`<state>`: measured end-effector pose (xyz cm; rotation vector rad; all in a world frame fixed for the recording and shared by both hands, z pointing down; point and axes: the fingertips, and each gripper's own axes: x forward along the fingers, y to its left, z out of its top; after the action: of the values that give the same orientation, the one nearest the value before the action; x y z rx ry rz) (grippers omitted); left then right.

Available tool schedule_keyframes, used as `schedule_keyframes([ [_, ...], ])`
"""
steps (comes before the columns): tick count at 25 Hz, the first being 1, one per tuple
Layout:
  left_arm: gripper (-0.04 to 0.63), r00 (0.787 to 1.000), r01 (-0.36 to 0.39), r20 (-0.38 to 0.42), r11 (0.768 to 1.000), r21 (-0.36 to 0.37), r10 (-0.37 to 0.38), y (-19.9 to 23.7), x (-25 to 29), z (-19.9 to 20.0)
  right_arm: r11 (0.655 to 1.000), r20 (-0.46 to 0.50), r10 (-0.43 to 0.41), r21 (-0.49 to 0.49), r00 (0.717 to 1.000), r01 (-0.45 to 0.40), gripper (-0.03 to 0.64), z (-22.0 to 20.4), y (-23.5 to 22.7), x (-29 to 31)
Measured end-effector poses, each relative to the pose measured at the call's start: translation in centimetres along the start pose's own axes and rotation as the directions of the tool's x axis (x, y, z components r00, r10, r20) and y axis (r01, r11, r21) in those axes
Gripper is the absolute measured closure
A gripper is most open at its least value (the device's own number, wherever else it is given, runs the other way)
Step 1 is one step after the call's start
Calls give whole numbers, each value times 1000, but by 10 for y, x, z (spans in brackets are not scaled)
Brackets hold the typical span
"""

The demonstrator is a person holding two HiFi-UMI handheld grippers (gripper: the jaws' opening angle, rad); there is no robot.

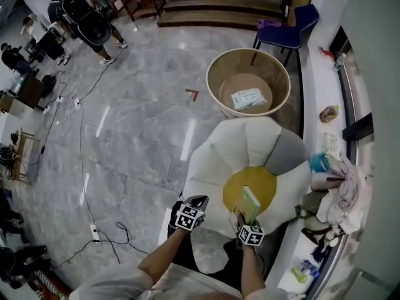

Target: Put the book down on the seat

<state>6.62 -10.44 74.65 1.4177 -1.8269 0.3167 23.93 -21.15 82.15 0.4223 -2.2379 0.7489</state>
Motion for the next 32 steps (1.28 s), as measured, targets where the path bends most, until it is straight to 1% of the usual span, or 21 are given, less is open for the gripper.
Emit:
schedule_keyframes([
  [1,588,999,19,-27,1000,16,-19,1,7,-11,998,-20,55,36,998,-54,488,-8,1,8],
  [2,588,997,46,-64,998,35,-44,-2,14,-23,992,-46,94,87,995,-90,488,-20,1,11],
  [3,588,992,76,-103,995,57,-70,-7,21,-36,985,-67,117,139,991,-107,488,-32,-2,11],
  [5,586,979,132,-169,984,122,-111,-12,42,-54,973,-69,126,205,990,-109,488,-42,-15,19],
  [6,588,972,162,-198,973,165,-129,-13,54,-62,969,-60,119,226,991,-103,488,-45,-23,26],
  [7,586,962,198,-228,957,211,-149,-14,65,-70,965,-49,111,245,993,-96,488,-49,-31,33],
  [9,588,940,269,-285,921,283,-188,-15,85,-88,955,-31,103,282,994,-91,488,-59,-43,44],
  [10,588,931,297,-304,906,302,-204,-16,95,-95,948,-21,107,304,994,-96,488,-65,-48,49],
  [12,587,916,338,-328,884,322,-231,-18,115,-104,927,2,122,356,993,-114,488,-76,-58,60],
  [14,586,902,370,-351,867,334,-250,-21,135,-116,895,33,133,425,991,-135,488,-87,-65,71],
  [15,586,895,383,-363,861,335,-257,-22,143,-124,874,50,139,464,989,-146,488,-93,-67,75],
  [18,588,877,412,-394,854,318,-277,-28,164,-146,803,93,146,570,985,-173,488,-111,-73,85],
  [20,586,868,424,-405,853,304,-287,-32,176,-159,774,104,146,607,984,-179,488,-122,-77,92],
  [23,588,856,440,-423,849,293,-298,-38,194,-178,764,112,147,618,983,-185,488,-132,-86,103],
  [25,588,852,446,-428,846,292,-301,-39,206,-187,758,132,152,620,980,-201,488,-132,-92,115],
  [29,588,857,434,-425,855,286,-293,-35,231,-199,745,187,176,616,966,-255,488,-120,-101,143],
  [32,588,867,416,-411,865,280,-283,-35,245,-206,730,224,201,615,954,-298,488,-115,-107,160],
])
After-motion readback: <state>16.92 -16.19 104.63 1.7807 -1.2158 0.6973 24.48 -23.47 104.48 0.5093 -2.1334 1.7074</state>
